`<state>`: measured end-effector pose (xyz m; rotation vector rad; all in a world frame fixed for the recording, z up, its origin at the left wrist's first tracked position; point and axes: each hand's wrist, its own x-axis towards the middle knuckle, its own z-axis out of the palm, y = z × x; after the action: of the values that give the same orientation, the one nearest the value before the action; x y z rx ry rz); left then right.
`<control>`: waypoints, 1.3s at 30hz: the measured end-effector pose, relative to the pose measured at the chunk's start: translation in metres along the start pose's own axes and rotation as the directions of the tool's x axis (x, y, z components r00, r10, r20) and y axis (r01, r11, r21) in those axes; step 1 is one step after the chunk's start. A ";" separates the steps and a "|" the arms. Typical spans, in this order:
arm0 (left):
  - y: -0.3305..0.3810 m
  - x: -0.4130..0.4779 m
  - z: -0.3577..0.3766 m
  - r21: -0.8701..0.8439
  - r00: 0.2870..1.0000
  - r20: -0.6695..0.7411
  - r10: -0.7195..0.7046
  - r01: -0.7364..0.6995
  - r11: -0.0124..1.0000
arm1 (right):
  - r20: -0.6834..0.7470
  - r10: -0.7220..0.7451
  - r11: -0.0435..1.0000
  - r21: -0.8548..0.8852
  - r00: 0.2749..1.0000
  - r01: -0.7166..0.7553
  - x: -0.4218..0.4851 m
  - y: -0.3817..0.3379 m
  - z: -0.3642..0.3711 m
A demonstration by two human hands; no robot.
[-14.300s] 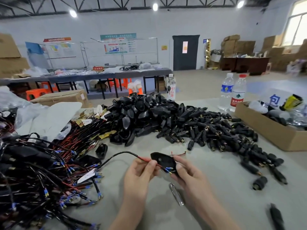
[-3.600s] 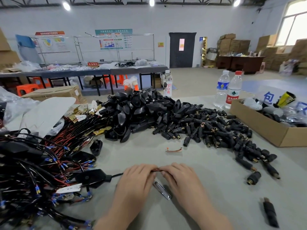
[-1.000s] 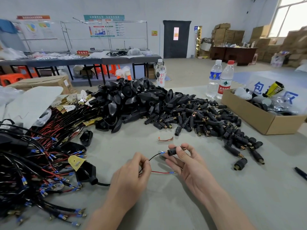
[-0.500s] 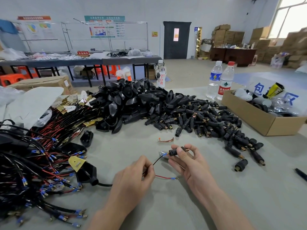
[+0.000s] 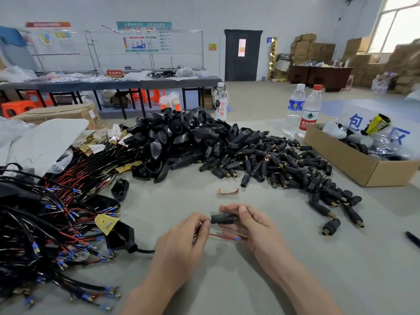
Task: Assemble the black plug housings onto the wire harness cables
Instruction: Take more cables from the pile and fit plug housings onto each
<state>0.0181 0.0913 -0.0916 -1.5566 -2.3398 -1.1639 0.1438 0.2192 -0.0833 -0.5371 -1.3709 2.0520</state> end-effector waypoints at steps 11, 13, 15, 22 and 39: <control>-0.005 -0.001 -0.003 -0.160 1.000 0.004 0.009 -0.008 0.987 | 0.174 0.088 0.946 0.293 0.981 -0.136 -0.008 -0.013 0.002; -0.004 -0.002 -0.004 -0.184 1.000 0.021 0.018 -0.014 0.983 | 0.189 0.088 0.943 0.300 0.978 -0.143 -0.009 -0.014 0.003; -0.004 -0.002 -0.005 -0.196 0.999 0.041 0.025 -0.017 0.980 | 0.188 0.083 0.940 0.311 0.979 -0.139 -0.009 -0.014 0.004; -0.001 -0.002 -0.007 -0.253 0.995 0.086 0.043 -0.020 0.967 | 0.035 0.052 0.992 0.110 0.998 -0.056 -0.003 -0.002 0.006; 0.006 0.000 -0.003 0.004 0.970 0.058 0.234 -0.235 0.972 | -0.159 -0.007 0.993 -0.113 0.987 -0.011 0.002 -0.001 -0.003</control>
<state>0.0218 0.0908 -0.0868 -1.8256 -2.1160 -1.0636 0.1441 0.2225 -0.0837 -0.7353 -1.3975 1.8956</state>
